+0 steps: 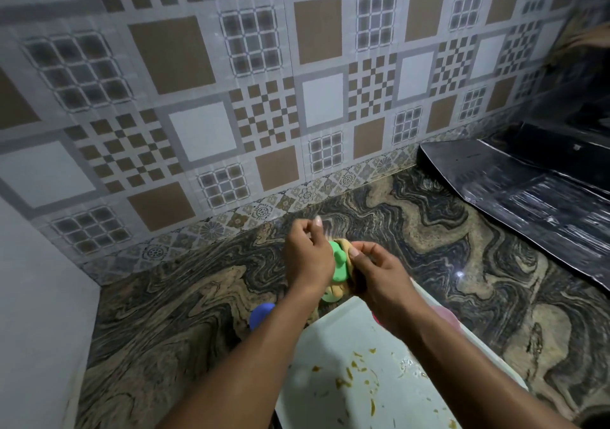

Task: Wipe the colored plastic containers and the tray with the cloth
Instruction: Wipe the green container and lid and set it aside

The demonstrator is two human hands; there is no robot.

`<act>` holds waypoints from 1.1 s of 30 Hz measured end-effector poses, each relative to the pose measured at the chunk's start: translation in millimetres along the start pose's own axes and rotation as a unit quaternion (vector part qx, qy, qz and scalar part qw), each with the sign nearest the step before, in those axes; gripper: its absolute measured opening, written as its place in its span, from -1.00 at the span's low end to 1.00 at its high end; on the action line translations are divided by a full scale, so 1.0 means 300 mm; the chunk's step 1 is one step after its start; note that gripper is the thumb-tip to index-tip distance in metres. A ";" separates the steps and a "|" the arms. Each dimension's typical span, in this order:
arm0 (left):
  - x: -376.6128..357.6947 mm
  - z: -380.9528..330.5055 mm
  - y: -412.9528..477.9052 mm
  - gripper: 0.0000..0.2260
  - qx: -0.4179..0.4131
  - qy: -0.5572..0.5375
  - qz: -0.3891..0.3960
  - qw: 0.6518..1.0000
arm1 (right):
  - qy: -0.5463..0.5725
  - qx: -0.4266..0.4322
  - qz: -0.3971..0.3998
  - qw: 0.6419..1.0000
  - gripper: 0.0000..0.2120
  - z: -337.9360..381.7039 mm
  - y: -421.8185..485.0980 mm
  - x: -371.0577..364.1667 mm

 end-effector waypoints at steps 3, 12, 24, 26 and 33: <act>0.016 0.025 -0.052 -0.84 0.032 -0.071 -0.128 0.989 | 0.041 0.006 -0.064 0.997 -0.82 -0.059 -0.013 -0.028; -0.009 0.133 -0.023 -0.50 0.217 -0.066 0.090 0.970 | -0.044 -0.029 -0.055 0.997 -0.93 -0.029 -0.012 0.029; -0.015 0.121 -0.050 -0.60 0.202 -0.013 -0.041 0.978 | 0.002 0.034 -0.157 0.987 -0.89 -0.129 -0.102 -0.009; -0.021 0.163 -0.047 -0.55 0.271 -0.028 0.084 0.958 | -0.021 0.018 -0.116 0.993 -0.88 -0.112 -0.083 0.016; -0.041 0.059 0.013 -0.68 0.154 -0.031 0.038 0.987 | -0.066 0.045 -0.050 0.996 -0.93 0.012 -0.014 0.000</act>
Point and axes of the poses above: each hand's wrist, its own y-axis towards the middle knuckle, its own x-axis out of the back of the hand, z = x × y, the point moved 4 cm from there along y, towards the middle knuckle, and after that the axes turned 7 degrees about -y, right-handed, at the moved point
